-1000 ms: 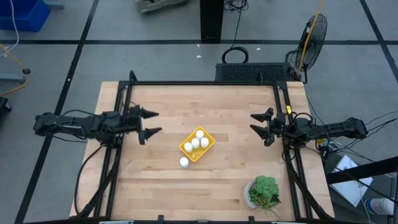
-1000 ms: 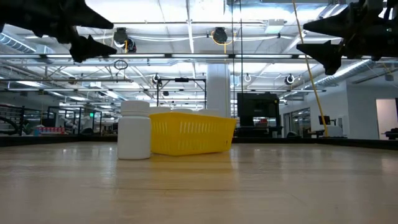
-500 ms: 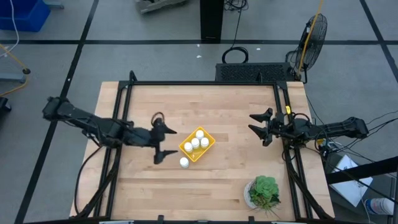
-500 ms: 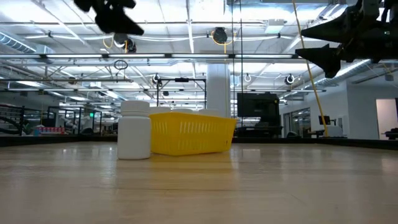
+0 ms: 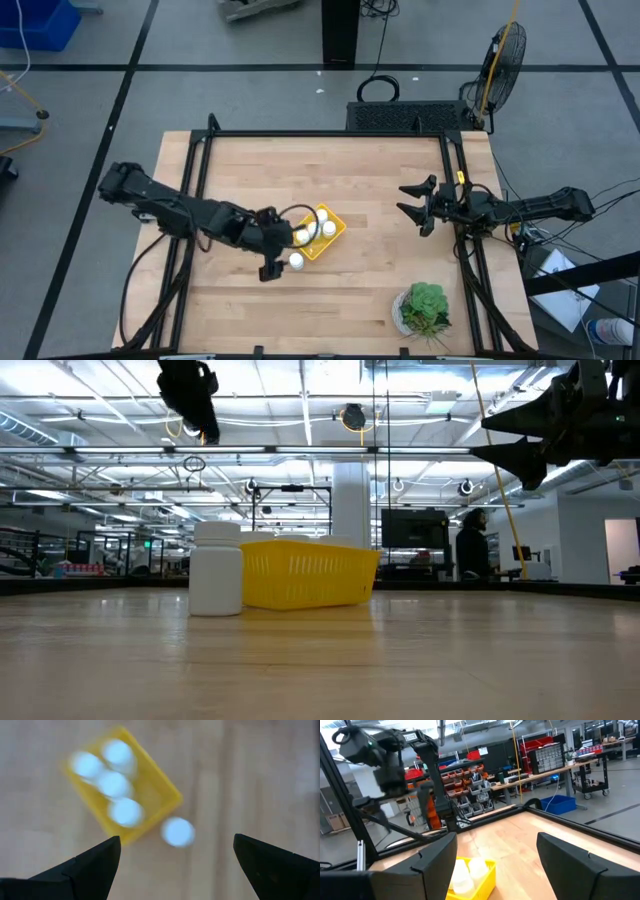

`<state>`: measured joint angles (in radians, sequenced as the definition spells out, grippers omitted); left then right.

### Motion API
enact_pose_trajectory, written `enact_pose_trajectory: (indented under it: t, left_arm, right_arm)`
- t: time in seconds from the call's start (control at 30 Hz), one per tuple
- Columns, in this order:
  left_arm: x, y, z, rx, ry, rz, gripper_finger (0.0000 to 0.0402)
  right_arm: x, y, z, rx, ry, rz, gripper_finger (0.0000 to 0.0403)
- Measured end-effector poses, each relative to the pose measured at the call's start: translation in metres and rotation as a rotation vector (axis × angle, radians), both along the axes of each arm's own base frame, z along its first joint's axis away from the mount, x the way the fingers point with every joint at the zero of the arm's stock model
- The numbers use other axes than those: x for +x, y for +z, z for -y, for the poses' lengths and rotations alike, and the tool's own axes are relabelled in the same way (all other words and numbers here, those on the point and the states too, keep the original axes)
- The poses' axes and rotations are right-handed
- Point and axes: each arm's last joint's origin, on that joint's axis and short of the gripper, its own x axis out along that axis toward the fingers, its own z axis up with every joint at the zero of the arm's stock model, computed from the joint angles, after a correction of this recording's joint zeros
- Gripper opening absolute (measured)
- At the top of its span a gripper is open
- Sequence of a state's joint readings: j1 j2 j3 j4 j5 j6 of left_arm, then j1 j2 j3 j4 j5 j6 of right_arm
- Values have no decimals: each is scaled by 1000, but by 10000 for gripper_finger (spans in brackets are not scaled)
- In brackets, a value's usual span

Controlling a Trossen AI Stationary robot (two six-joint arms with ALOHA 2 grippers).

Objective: Pick and place pill bottles into a basket
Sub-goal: Put the white medicine bottle into the yellow bin

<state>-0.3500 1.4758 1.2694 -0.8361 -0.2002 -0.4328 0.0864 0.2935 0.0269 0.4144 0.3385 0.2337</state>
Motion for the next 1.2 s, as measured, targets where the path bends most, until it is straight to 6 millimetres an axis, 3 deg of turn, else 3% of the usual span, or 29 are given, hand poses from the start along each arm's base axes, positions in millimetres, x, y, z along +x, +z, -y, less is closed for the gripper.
enact_pose_trajectory:
  t: [0.23, 0.6, 0.93, 1.2]
  left_arm:
    - [15, -17, 8, -178, 11, -121, 390]
    - [33, -52, 1, -113, 55, -244, 390]
    - [45, -66, -11, -47, 46, -259, 390]
    - [53, -81, -5, -95, -55, -288, 390]
  right_arm:
    - [0, 0, 0, -10, 1, 0, 265]
    - [0, 3, 0, -33, -1, 22, 265]
    - [0, 3, 0, -33, -1, 22, 265]
    - [0, 3, -1, -36, 24, 22, 265]
